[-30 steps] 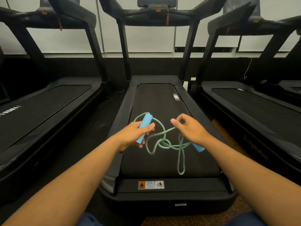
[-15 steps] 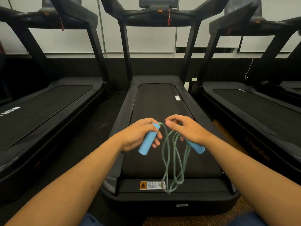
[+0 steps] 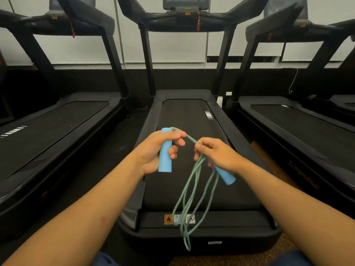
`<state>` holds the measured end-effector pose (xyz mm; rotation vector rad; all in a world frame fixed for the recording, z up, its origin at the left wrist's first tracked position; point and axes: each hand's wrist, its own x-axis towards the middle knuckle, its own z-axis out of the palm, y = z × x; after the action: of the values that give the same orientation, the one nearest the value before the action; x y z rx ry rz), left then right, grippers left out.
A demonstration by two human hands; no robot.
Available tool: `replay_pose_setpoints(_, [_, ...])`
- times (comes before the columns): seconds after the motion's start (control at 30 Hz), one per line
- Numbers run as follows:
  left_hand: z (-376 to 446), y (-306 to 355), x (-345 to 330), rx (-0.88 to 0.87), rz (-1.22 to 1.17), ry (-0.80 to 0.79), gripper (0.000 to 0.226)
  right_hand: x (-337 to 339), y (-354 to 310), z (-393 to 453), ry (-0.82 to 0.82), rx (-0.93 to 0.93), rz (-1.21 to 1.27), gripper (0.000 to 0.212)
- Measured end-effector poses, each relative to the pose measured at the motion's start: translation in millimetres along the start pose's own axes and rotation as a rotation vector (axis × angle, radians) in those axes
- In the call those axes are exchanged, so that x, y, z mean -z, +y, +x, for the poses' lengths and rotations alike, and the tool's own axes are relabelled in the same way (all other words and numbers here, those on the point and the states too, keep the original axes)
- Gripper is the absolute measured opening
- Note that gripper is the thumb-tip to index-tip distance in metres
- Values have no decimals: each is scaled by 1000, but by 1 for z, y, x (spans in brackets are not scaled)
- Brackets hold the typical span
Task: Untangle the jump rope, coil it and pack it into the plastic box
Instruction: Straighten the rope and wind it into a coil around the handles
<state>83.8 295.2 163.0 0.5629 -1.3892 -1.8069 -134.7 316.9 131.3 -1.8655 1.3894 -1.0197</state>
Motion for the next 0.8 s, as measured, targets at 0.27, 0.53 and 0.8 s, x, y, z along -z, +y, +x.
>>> replay_pose_setpoints(0.27, [-8,-10,-30,98,-94,-494,52,-12,-3,-12,-64,197,-108,22])
replay_pose_setpoints(0.53, [8,-2,20,-124,30,-119,66,-25,-14,-19,-463,-73,-247,34])
replay_pose_setpoints(0.8, [17,-25,48,-12,352,-16,58,-6,-61,-28,-426,64,-365,25])
